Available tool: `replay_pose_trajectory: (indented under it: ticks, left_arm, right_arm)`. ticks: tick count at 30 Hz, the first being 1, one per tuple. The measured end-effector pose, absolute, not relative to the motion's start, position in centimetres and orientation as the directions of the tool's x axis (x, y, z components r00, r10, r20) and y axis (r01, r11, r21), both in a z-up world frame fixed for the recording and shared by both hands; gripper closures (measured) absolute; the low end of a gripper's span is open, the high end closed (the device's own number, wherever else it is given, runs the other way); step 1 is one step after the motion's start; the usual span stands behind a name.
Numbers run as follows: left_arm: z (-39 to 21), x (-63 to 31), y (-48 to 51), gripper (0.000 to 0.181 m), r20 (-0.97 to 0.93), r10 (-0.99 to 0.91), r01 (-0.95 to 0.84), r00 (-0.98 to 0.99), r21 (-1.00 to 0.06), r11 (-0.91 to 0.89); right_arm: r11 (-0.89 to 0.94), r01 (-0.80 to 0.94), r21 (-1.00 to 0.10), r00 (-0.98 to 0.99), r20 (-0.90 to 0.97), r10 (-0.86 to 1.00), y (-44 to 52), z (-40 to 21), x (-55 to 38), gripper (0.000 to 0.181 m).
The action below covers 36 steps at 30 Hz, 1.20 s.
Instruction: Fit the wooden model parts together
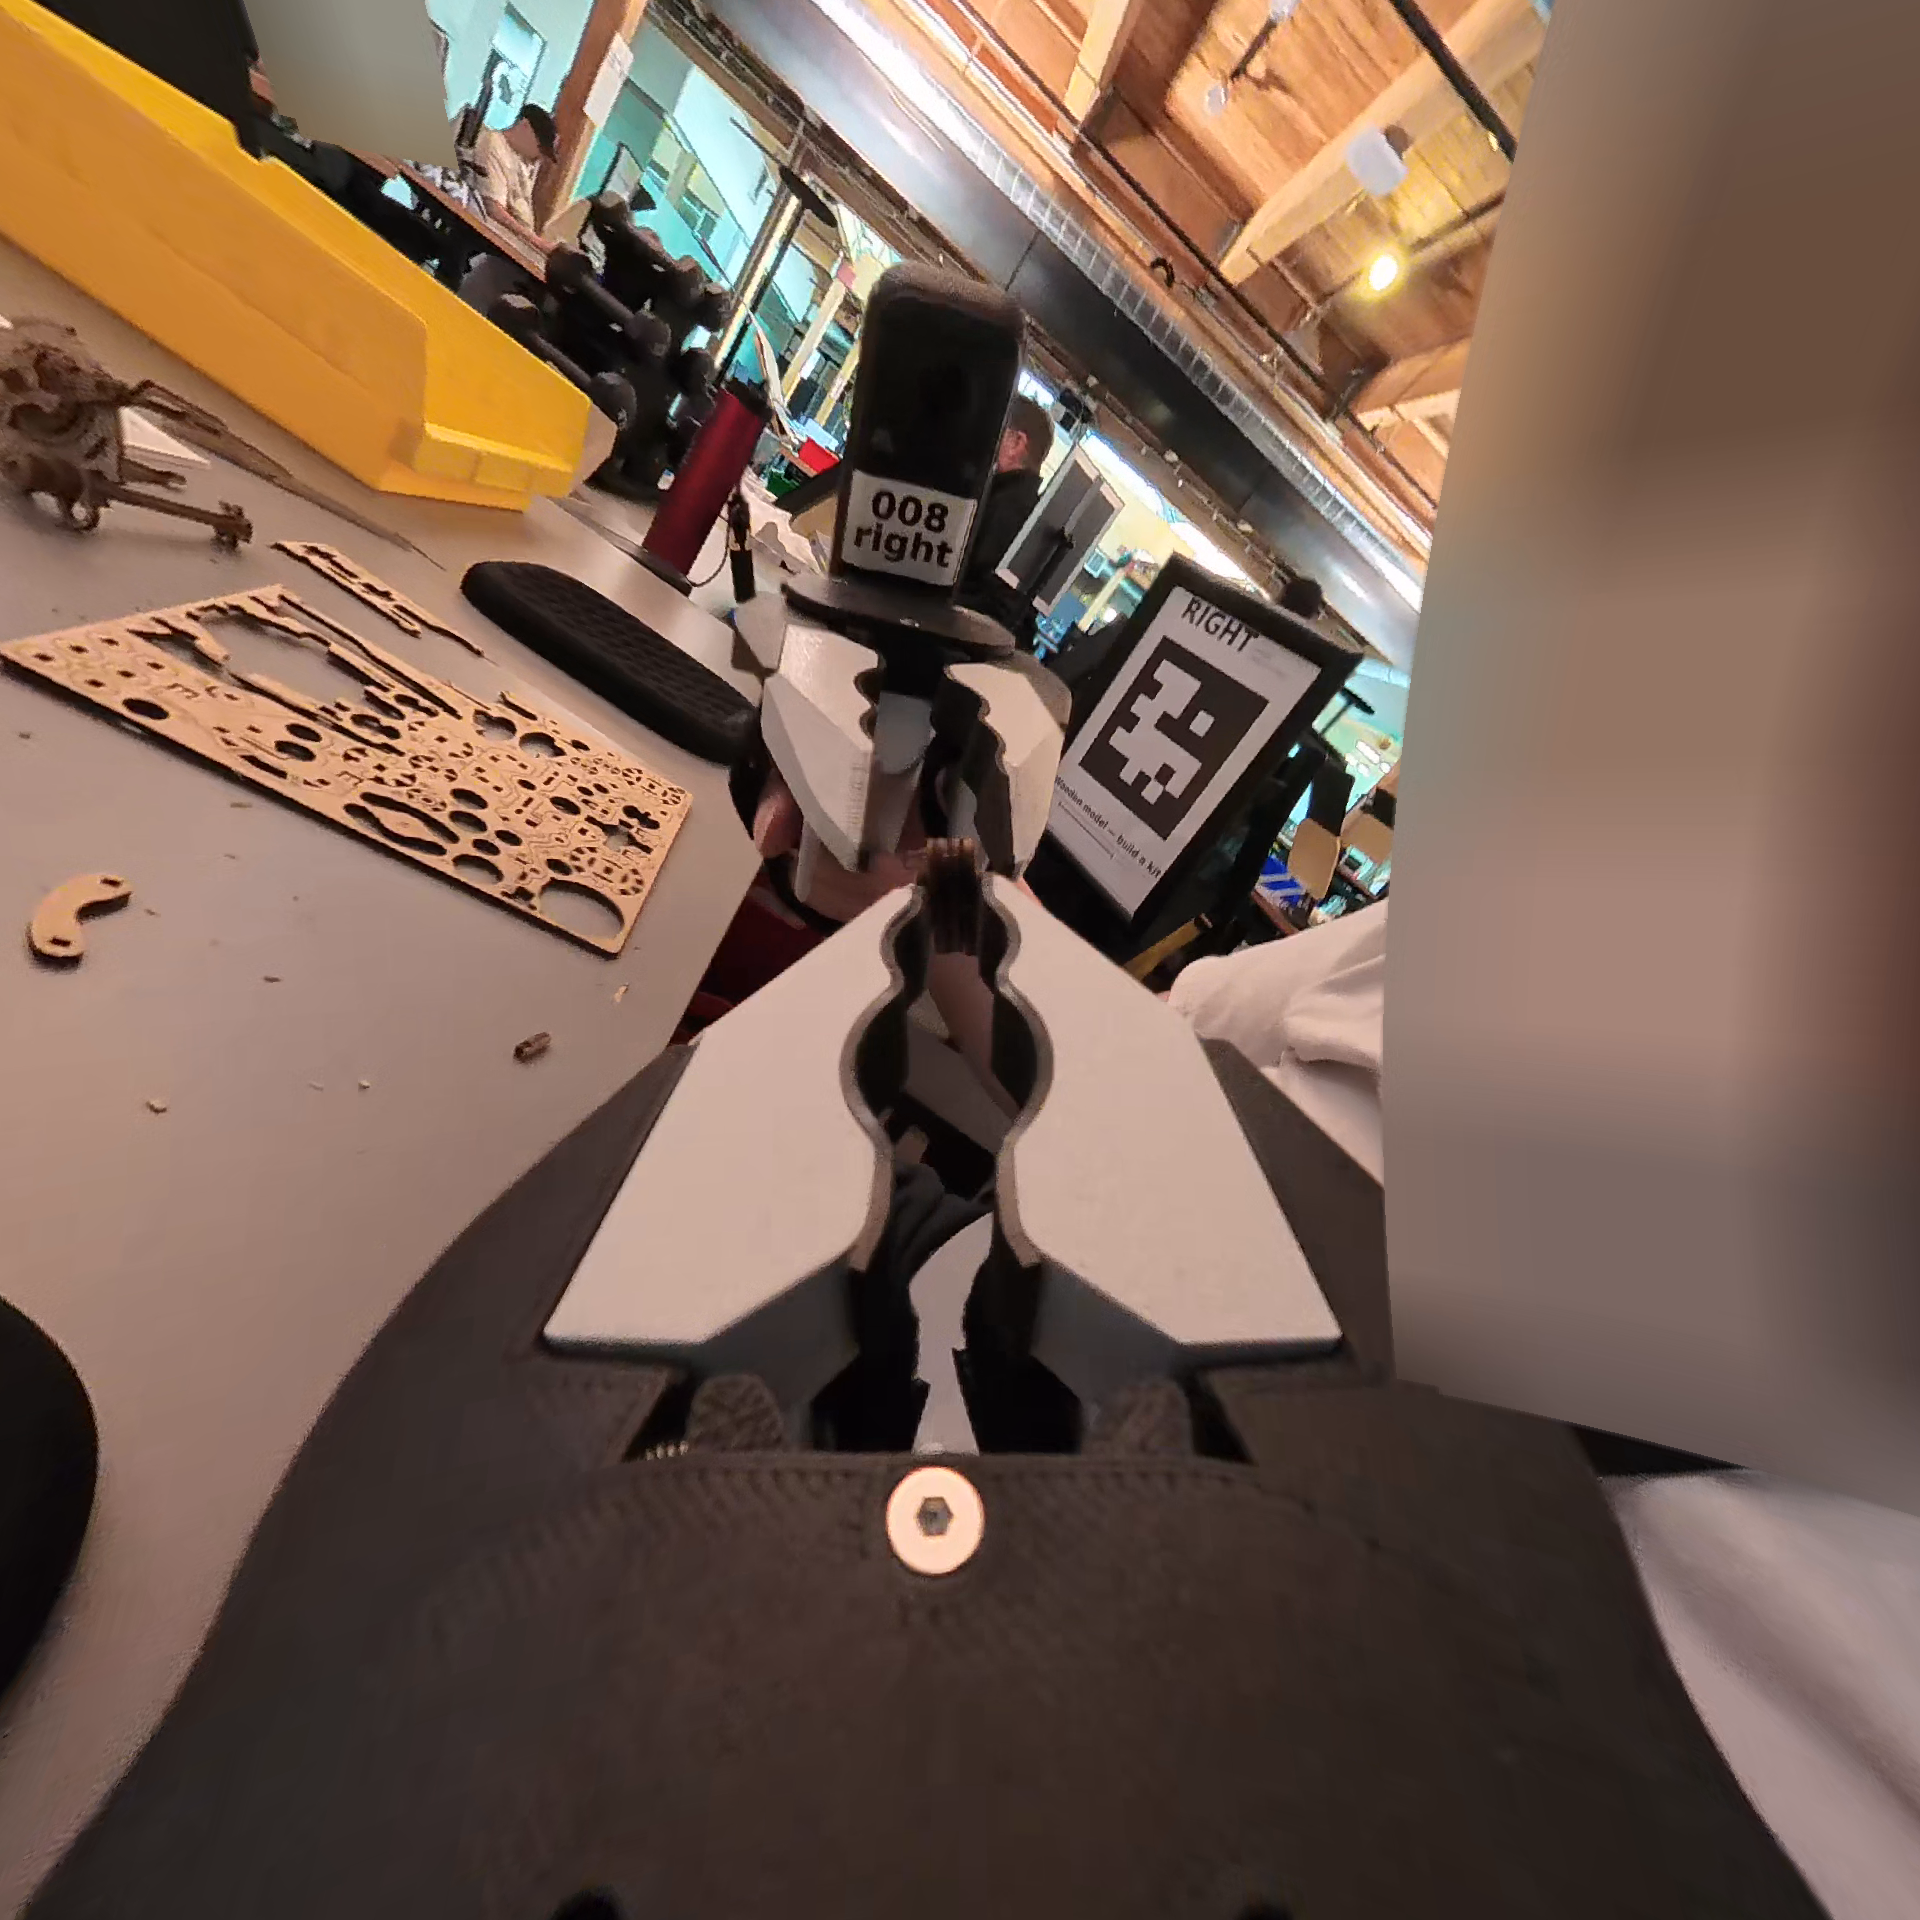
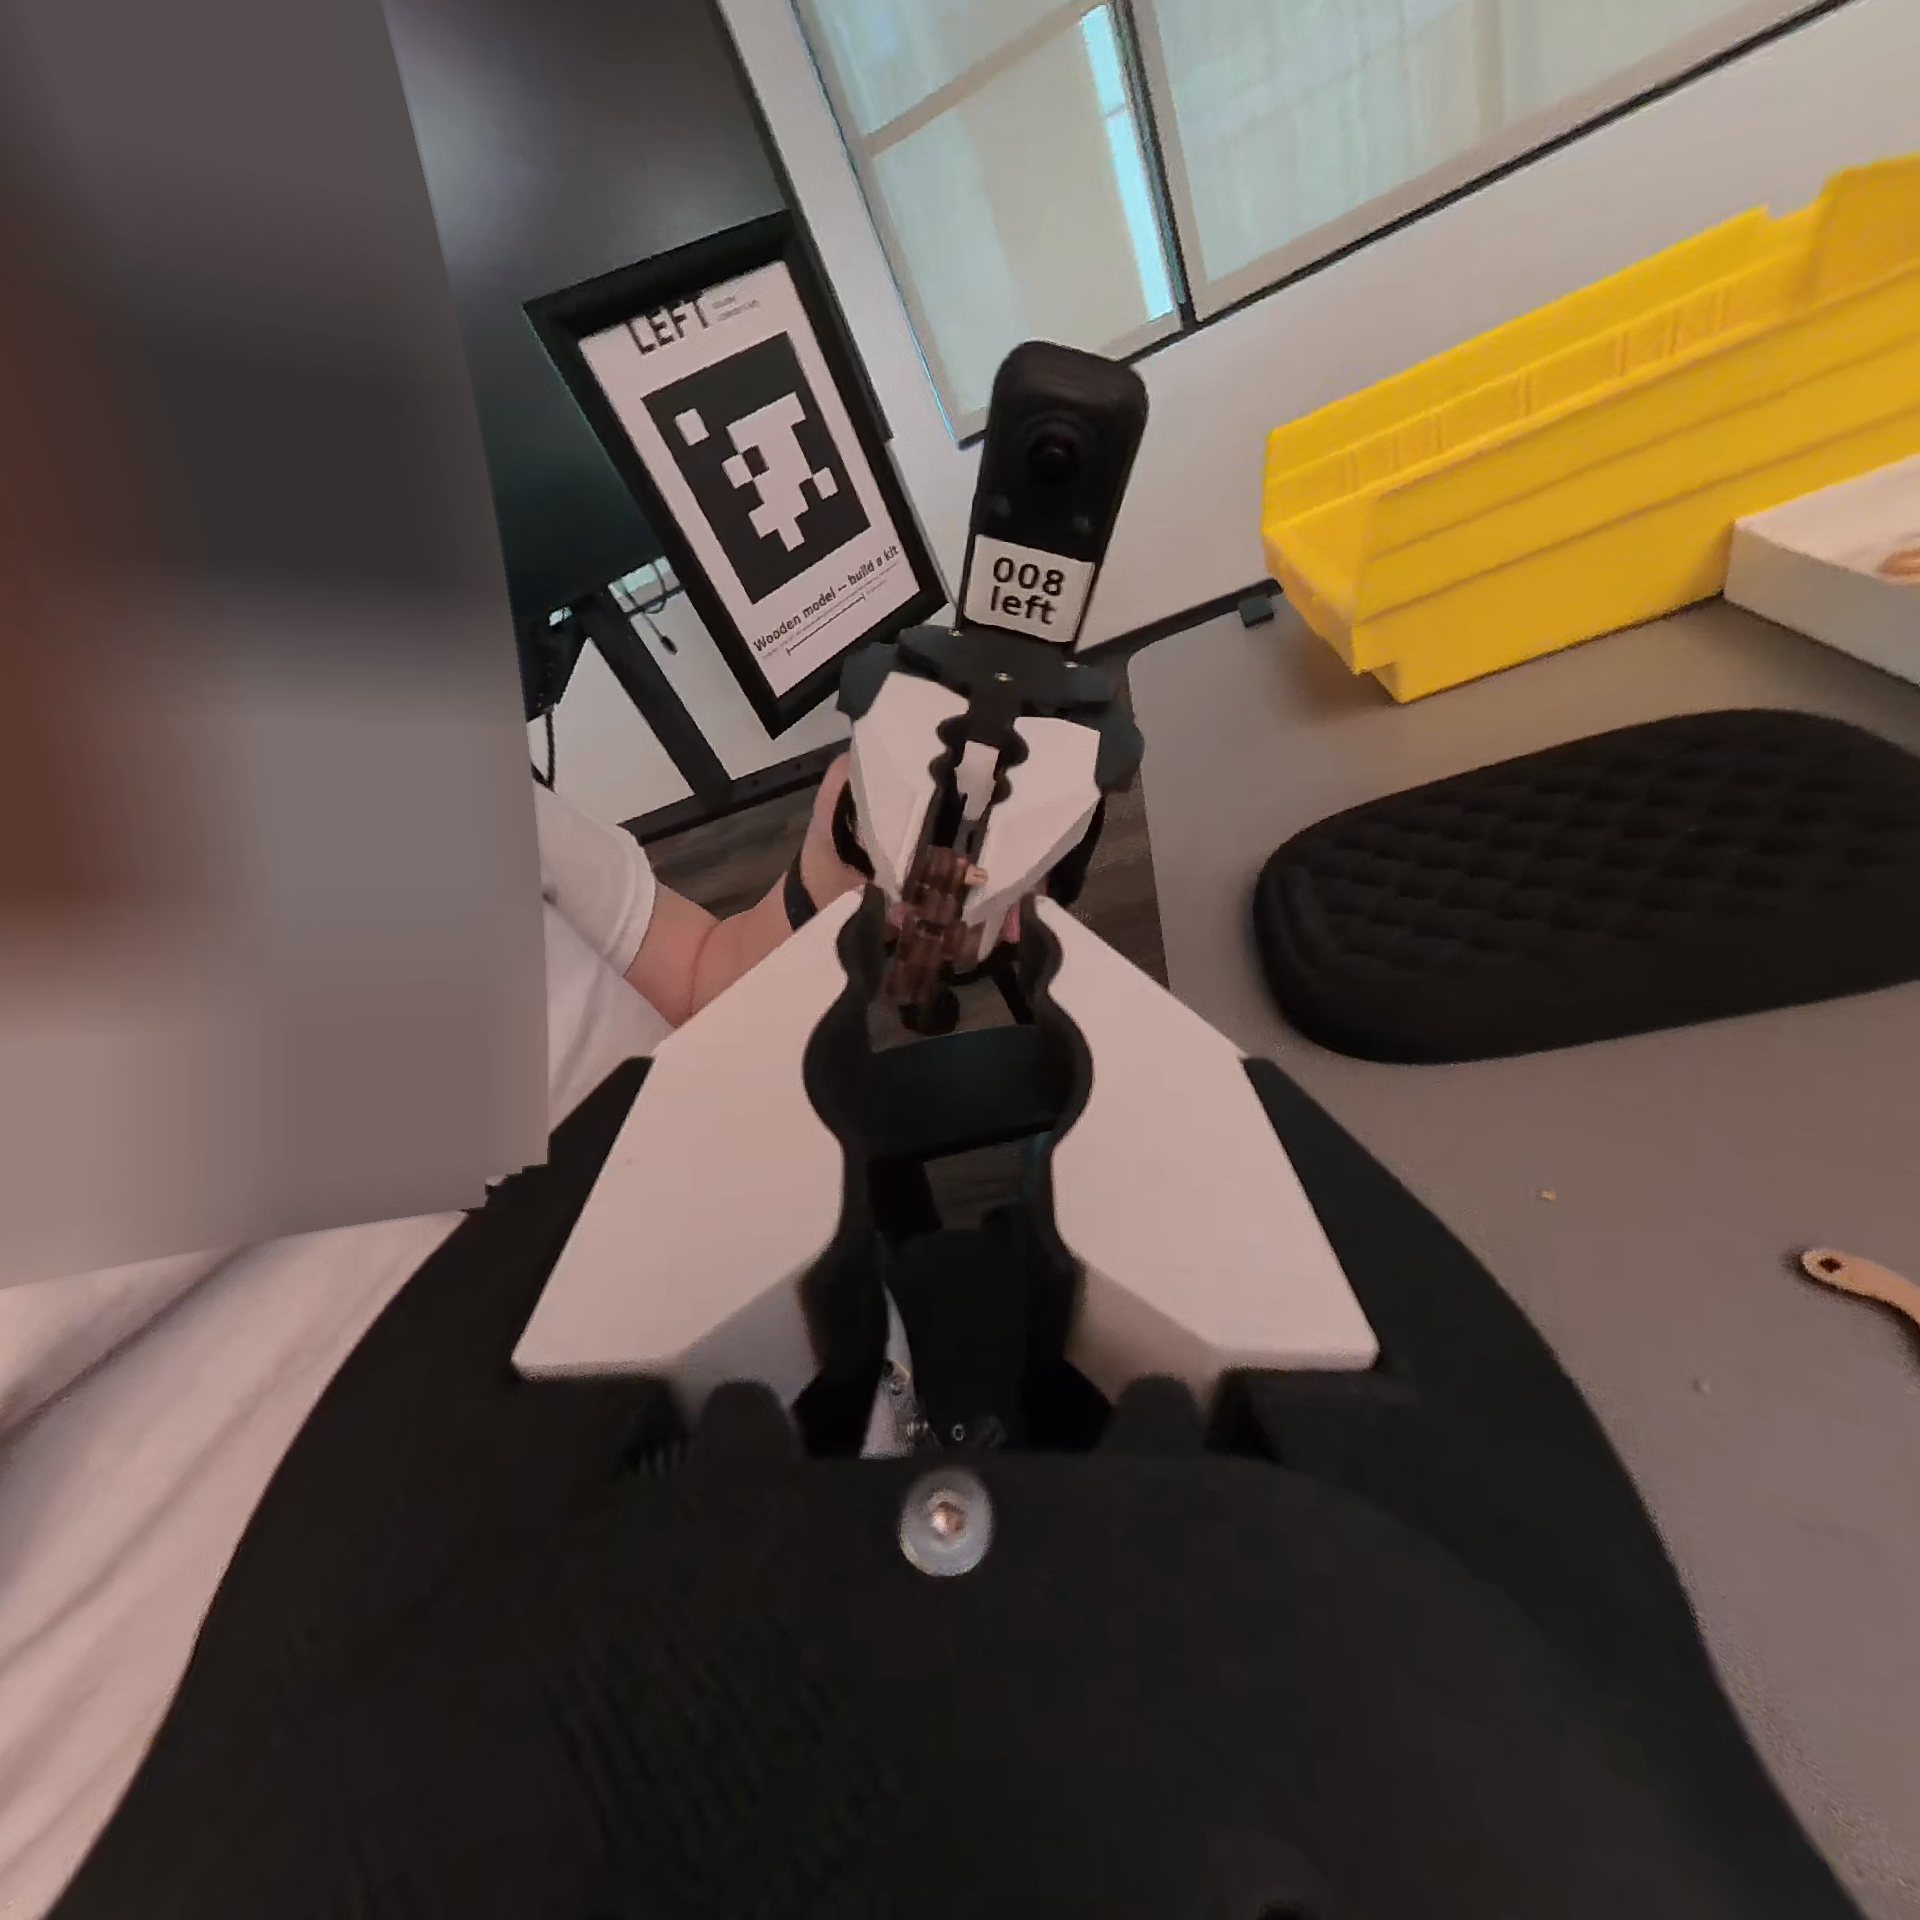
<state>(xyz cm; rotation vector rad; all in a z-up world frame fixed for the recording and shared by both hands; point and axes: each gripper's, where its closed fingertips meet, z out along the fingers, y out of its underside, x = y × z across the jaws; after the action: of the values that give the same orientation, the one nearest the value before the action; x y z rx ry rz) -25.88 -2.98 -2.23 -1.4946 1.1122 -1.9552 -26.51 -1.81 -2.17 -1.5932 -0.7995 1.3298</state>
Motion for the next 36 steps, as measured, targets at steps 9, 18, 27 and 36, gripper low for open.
replay_pose_trajectory:
  ticks: [9,18,27,36]
  left_arm:
    - [-3.1,-25.6,-1.2,0.176,0.636,-0.731,-0.088,-0.245,-0.766,-0.637]
    - [-5.6,-26.1,0.3,0.163,0.599,-0.795,-0.064,-0.102,-0.801,-0.595]
    - [-7.5,-25.5,-1.6,0.172,0.688,-0.709,-0.135,-0.152,-0.725,-0.675]
    - [-7.4,-25.0,-0.5,0.175,0.798,-0.575,-0.077,-0.181,-0.595,-0.800]
  right_arm:
    - [-0.575,-0.172,-0.800,0.192,-0.600,0.777,-1.1,-4.1,-27.1,0.172]
    - [-0.714,-0.277,-0.643,0.178,-0.765,0.619,-1.2,-6.9,-26.9,0.176]
    - [-0.697,-0.286,-0.658,0.246,-0.753,0.610,-1.8,-8.3,-27.1,0.176]
    - [-0.545,-0.362,-0.756,0.372,-0.653,0.660,-0.6,-8.0,-25.5,0.157]
